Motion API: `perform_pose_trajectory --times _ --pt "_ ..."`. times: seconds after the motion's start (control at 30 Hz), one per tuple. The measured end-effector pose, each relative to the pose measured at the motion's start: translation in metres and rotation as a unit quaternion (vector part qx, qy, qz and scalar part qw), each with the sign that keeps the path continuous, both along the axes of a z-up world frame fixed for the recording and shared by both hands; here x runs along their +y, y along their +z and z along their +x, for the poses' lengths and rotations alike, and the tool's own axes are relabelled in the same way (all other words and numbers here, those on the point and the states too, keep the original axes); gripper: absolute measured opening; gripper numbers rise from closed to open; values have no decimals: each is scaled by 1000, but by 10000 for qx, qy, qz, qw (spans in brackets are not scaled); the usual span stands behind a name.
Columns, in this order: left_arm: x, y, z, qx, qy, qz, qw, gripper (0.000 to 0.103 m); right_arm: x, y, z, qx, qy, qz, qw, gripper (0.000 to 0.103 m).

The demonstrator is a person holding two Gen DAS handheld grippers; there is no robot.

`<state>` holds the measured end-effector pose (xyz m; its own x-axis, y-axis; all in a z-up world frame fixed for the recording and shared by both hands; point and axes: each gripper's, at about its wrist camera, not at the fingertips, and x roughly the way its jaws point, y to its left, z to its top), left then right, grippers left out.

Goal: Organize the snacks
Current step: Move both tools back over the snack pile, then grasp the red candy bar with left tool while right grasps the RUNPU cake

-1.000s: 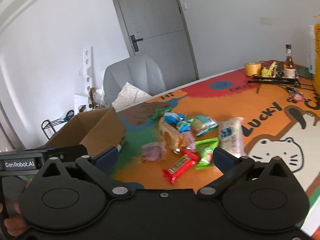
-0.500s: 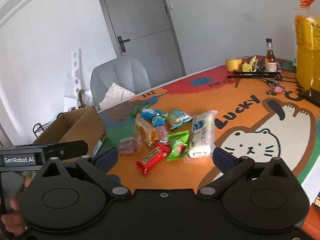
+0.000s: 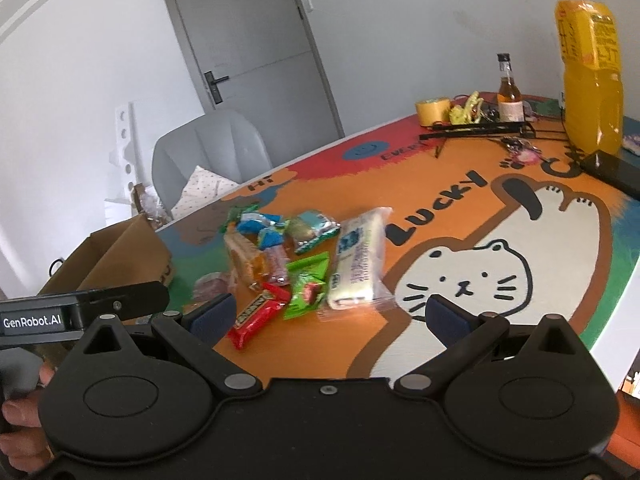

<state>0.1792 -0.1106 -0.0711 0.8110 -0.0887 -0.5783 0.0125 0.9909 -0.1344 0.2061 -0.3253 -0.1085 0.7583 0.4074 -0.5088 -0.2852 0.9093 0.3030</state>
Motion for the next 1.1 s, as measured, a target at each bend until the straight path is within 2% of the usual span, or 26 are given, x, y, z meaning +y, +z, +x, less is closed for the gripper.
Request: perform_pose_trajectory --times 0.1,0.33,0.57,0.63,0.77,0.87,0.97,1.1 --pt "-7 -4 6 25 -38 179 9998 100 -4 -5 6 70 -68 20 10000 103" --pt "-16 -17 24 181 -168 234 9994 100 -11 -15 21 186 -162 68 9997 103" --pt "-20 -34 44 386 -235 173 9988 89 -17 -26 37 309 -209 168 9992 103" --pt "-20 -40 50 462 -239 132 9986 83 -18 -28 41 344 -209 220 9989 103" --pt "-18 -53 62 655 -225 -20 9976 64 -17 -34 50 409 -204 259 9986 101" --pt "-16 -60 68 749 -215 -61 9969 54 -15 -37 55 445 -162 298 9984 98" --pt "-17 -61 68 681 -242 -15 9974 48 -10 -40 62 482 -116 303 9983 93" --pt "-15 -61 69 686 -242 19 9973 32 -2 -43 71 456 -114 272 9985 88"
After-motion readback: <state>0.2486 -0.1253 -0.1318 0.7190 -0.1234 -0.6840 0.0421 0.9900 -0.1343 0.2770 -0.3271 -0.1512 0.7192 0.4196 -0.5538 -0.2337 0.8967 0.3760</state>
